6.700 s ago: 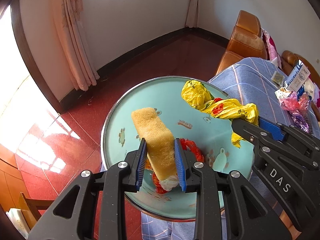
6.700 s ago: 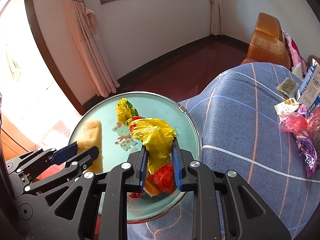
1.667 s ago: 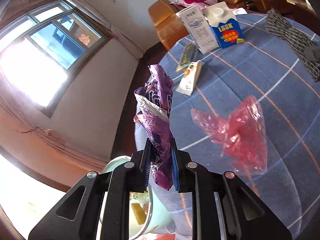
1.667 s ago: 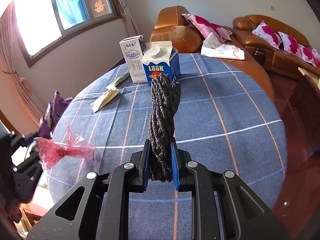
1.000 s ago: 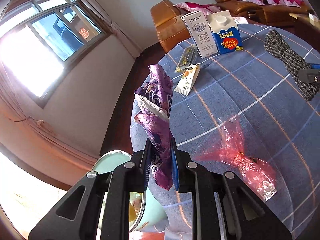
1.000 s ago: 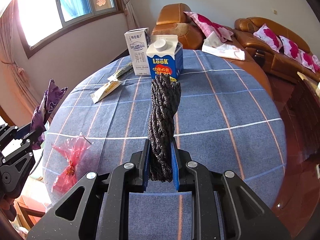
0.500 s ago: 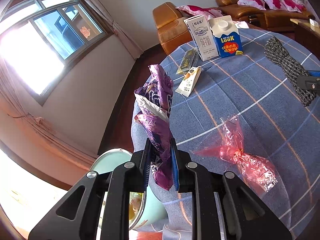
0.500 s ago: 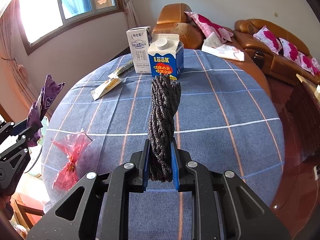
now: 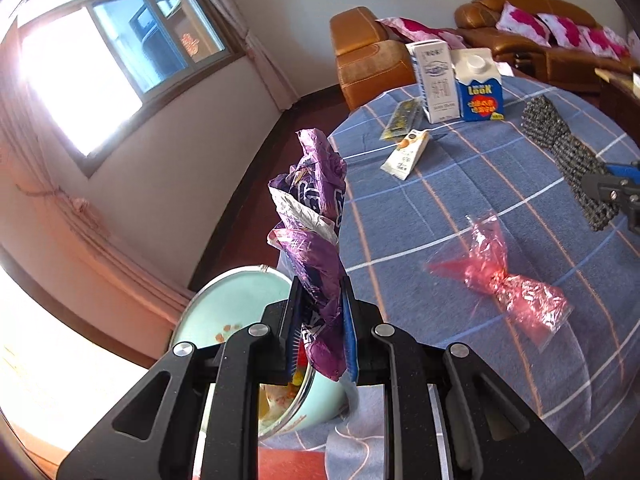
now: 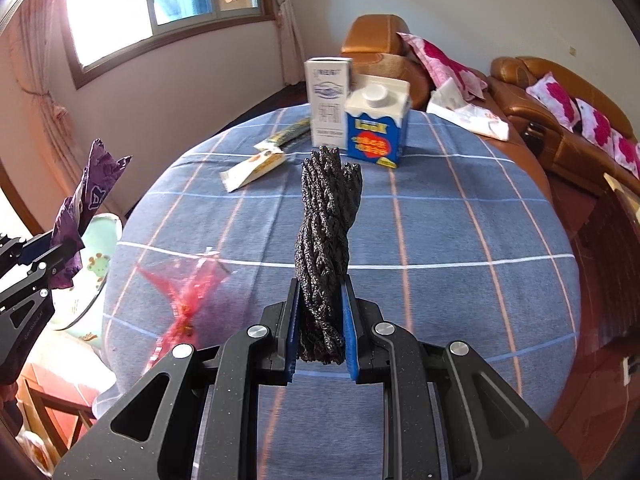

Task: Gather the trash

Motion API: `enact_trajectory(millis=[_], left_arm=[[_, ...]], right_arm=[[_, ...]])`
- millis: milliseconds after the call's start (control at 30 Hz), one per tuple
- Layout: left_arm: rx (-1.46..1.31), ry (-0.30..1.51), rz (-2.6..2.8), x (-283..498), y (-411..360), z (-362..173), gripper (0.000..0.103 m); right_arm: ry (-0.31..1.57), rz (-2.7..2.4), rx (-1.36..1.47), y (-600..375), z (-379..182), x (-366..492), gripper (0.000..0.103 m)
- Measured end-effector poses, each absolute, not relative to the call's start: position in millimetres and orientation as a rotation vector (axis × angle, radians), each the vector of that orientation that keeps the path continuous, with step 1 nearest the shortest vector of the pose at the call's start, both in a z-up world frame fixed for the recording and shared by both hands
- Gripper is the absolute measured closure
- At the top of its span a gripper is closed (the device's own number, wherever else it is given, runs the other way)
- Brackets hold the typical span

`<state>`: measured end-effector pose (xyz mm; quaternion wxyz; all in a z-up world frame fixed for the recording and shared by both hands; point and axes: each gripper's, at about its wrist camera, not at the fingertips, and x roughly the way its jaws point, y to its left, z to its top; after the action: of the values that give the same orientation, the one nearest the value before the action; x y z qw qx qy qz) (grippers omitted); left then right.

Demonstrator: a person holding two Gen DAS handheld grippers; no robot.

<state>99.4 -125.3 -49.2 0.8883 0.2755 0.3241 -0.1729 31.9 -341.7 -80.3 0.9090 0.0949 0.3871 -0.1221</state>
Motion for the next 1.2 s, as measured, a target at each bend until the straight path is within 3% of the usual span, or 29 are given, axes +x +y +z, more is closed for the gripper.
enact_trajectory(millis=[333, 1200], left_arm=[[0.373, 0.724, -0.396, 100.7, -75.6, -43.0, 0.085], [0.235, 0.769, -0.236, 130.8, 20.6, -52.4, 0.085]], right_arm=[[0.796, -0.159, 0.145, -293.0, -72.7, 48.2, 0.084], [0.828, 0.078, 0.012, -165.9, -71.1, 111.4, 0.084]])
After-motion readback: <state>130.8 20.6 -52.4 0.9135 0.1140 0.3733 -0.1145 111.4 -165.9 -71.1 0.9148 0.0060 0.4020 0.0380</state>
